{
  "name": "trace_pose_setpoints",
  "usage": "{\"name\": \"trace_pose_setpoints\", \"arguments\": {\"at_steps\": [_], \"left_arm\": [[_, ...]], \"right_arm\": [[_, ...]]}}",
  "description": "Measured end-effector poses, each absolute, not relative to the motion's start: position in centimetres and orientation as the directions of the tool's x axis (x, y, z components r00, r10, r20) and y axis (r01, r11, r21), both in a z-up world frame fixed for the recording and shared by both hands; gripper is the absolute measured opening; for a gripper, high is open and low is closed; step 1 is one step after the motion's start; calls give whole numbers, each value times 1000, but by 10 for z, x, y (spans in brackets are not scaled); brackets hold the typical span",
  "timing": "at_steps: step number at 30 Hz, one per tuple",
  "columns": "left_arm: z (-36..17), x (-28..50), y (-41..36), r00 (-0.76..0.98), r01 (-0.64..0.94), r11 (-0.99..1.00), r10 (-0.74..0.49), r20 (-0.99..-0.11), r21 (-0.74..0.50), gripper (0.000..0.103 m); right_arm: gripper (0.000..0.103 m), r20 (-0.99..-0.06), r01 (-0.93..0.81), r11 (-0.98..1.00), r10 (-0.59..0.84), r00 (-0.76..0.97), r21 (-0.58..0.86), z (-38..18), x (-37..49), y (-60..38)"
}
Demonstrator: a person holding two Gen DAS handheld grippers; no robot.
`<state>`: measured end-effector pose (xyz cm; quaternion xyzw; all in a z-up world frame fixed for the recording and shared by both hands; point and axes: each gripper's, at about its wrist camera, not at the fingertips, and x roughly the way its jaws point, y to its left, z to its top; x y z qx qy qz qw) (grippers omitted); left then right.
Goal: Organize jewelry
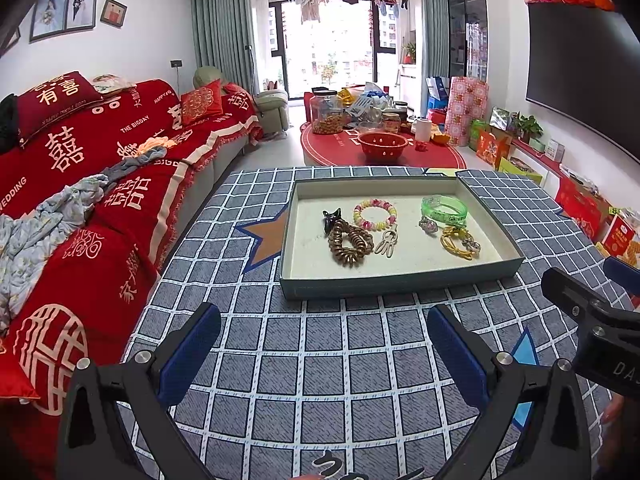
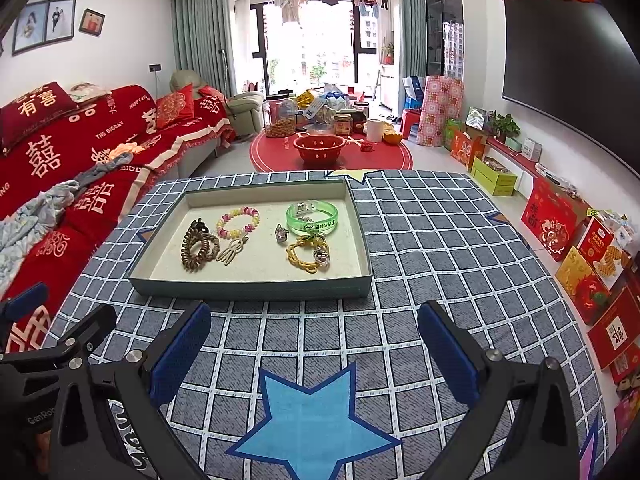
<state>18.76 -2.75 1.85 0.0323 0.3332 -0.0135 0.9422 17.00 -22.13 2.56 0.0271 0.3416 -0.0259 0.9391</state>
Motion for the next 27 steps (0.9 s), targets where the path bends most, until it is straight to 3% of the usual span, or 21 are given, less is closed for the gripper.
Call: {"name": "trace_pose_setpoints", "arguments": {"at_steps": [27], "left_arm": [[18,188,-28,778,46,998,-2,-628,53,103]], "right_arm": [[103,-642,67,997,-27,766,38,27,169,-220]]}}
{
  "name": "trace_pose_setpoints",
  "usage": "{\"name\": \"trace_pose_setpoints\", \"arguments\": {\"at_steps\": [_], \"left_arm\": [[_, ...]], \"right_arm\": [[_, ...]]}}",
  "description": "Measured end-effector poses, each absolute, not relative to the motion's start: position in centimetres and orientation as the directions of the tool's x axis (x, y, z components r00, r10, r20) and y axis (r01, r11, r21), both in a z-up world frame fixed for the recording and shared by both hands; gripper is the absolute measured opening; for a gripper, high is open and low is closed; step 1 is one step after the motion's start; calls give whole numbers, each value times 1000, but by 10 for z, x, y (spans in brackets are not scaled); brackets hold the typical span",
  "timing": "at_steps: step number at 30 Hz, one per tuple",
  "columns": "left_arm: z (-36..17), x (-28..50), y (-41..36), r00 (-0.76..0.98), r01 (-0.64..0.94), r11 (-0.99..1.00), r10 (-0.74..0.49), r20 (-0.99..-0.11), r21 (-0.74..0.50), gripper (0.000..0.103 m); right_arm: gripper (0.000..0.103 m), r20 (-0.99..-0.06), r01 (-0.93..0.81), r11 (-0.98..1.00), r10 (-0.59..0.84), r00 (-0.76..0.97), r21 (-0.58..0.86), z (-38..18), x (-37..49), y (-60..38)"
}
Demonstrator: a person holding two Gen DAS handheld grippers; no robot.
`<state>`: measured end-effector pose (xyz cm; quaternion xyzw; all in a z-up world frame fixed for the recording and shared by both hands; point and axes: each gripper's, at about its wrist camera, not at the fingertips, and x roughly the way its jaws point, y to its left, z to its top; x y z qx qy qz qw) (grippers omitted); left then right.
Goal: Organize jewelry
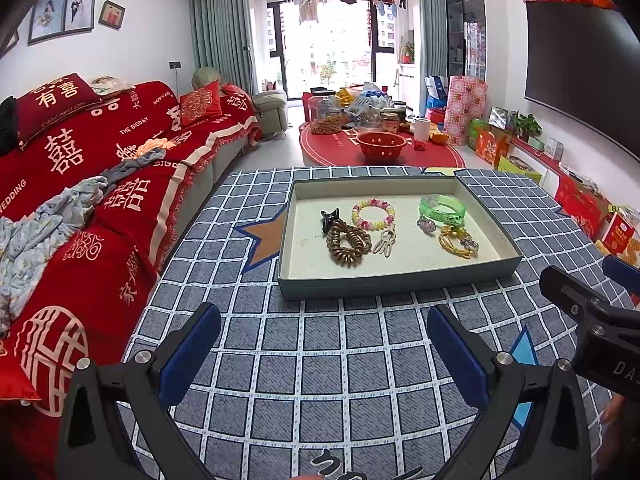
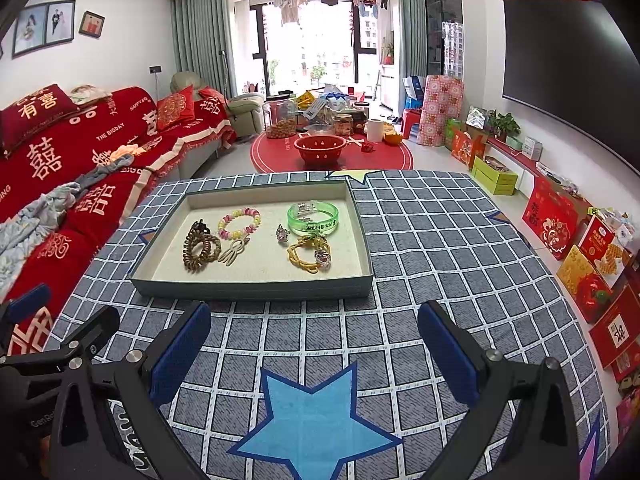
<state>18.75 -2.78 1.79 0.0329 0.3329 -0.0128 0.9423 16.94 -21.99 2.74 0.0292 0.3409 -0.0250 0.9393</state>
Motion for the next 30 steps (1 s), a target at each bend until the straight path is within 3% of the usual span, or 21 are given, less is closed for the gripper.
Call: {"name": "trace_pose_setpoints", "arguments": {"at_steps": [30], "left_arm": [[21,187,-26,774,59,997,-17,-633,45,103]], "right_arm": [[103,-642,66,997,-25,766,41,26,169,-221]]}}
